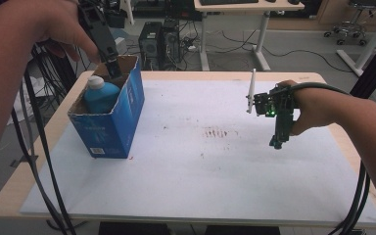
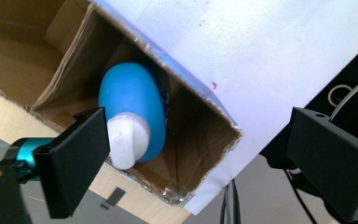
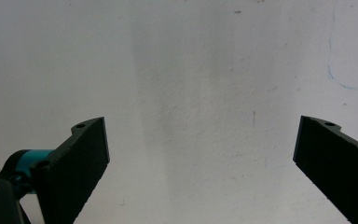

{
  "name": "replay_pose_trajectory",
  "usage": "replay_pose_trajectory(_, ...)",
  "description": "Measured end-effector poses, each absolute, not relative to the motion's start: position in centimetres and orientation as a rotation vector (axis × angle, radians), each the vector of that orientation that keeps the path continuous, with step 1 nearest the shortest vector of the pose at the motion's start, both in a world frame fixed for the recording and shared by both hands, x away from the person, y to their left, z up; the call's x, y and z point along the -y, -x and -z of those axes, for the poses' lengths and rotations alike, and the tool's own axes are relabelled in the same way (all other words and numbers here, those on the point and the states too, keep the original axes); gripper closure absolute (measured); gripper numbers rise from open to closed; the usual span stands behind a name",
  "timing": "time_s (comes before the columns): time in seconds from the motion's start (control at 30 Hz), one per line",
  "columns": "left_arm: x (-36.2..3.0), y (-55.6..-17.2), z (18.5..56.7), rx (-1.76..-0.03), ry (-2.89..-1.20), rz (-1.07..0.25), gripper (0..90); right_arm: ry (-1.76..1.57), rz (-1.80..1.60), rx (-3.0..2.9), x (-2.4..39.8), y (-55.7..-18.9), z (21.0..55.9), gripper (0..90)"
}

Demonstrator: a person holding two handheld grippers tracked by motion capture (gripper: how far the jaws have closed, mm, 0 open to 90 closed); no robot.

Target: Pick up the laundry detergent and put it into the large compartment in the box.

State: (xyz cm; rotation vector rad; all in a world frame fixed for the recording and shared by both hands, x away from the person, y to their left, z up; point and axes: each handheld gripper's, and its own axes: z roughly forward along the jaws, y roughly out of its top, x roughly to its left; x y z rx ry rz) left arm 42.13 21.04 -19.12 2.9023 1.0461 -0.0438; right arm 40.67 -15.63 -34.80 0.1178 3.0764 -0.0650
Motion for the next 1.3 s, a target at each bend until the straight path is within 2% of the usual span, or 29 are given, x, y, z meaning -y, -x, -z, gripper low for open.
replay_pose_trajectory(0.23,-19.2,-41.5,19.0,-0.922,-2.938,0.062,4.7,-0.118,0.072,-3.074,15.8,-40.5,34.7,2.4)
replay_pose_trajectory(0.3,-18.6,-41.4,19.1,-0.894,-2.95,0.068,1.7,-0.122,0.073,-3.074,15.8,-40.5,34.6,2.4)
replay_pose_trajectory(0.6,-16.0,-41.1,19.9,-0.762,-2.991,0.086,1.7,-0.113,0.076,-3.076,15.8,-40.5,34.6,2.4)
replay_pose_trajectory(0.83,-14.1,-40.7,21.2,-0.607,-3.037,0.098,1.7,-0.121,0.072,-3.075,15.7,-40.6,34.3,2.4)
replay_pose_trajectory(1.03,-12.7,-40.1,22.6,-0.399,-3.077,0.096,1.7,-0.107,0.075,-3.077,15.3,-40.7,34.4,2.4)
replay_pose_trajectory(1.3,-11.7,-39.7,24.3,-0.345,-3.094,0.125,1.7,-0.108,0.078,-3.081,15.2,-40.6,34.3,2.4)
